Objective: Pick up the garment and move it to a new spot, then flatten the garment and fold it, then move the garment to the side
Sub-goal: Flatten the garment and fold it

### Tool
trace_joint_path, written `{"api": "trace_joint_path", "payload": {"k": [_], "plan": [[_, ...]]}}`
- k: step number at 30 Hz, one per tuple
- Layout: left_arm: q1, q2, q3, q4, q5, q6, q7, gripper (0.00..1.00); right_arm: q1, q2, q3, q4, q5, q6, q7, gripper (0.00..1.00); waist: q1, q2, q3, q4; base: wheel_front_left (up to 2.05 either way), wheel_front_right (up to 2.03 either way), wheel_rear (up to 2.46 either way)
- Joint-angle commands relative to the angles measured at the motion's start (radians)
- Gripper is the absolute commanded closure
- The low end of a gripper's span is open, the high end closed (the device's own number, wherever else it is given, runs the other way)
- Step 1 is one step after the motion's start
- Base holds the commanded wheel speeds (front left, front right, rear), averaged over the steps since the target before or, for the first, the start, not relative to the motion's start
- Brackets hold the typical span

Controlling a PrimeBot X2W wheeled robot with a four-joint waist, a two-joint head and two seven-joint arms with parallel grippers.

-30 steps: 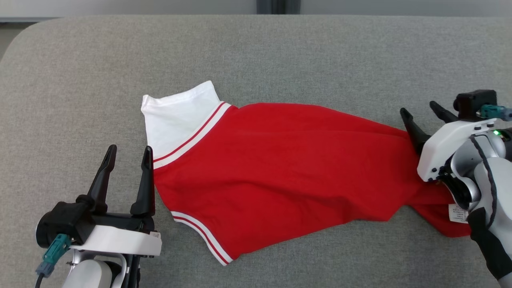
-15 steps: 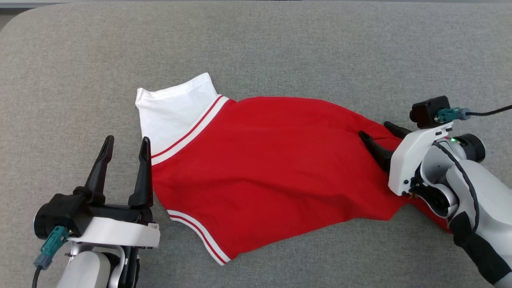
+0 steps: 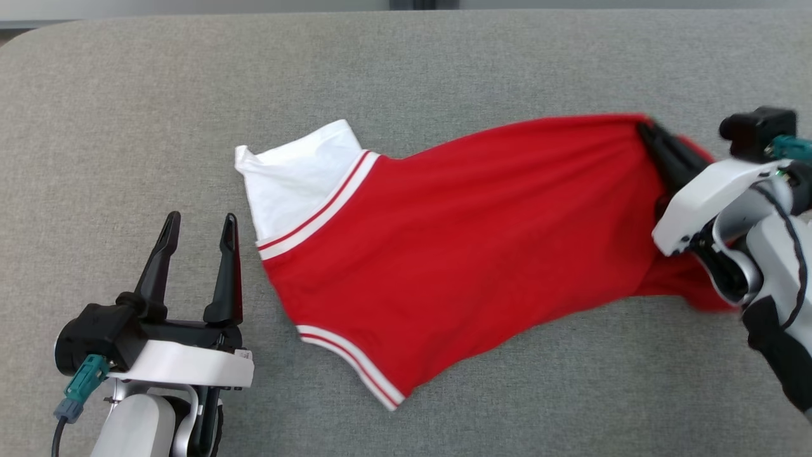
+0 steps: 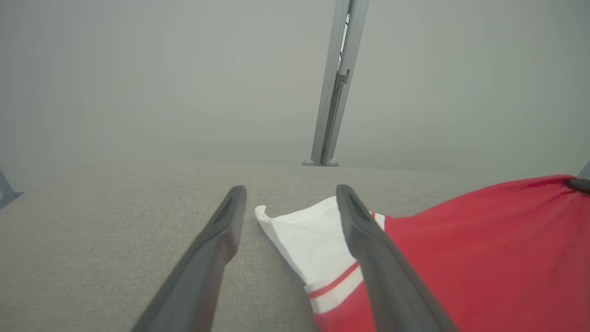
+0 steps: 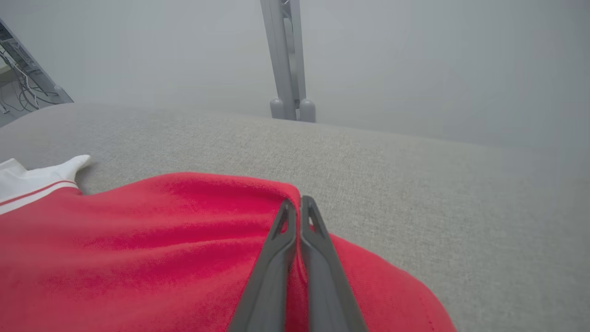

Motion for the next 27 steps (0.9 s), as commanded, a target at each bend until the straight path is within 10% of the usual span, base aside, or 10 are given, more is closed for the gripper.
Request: {"api": "trace_joint_path", "payload": {"k": [1,12,26,27], "plan": [[0.003,0.0,0.007,0.0,0.007,-0.007,-0.005,0.0,-0.026,-0.007,-0.014,0.013,-0.035,-0.001,-0.049,1.0,0.0,0.0,-0.006,-0.007,0.0,0.0,0.0],[0.038,-0.016,0.03,0.002,0.019,-0.018,-0.005,0.0,0.17,0.075,-0.028,-0.134,-0.349,-0.001,-0.189,1.0,0.0,0.0,-0.039,-0.042,0.0,0.0,0.0],[0.059,-0.017,0.028,0.018,0.027,-0.03,-0.005,0.0,0.723,0.227,-0.214,-0.426,-0.488,-0.001,-0.046,1.0,0.0,0.0,-0.089,-0.081,0.0,0.0,0.0],[0.06,-0.017,0.028,0.018,0.026,-0.029,-0.005,0.0,0.737,0.237,-0.228,-0.438,-0.485,-0.001,-0.047,0.87,0.0,0.0,-0.092,-0.083,0.0,0.0,0.0]]}}
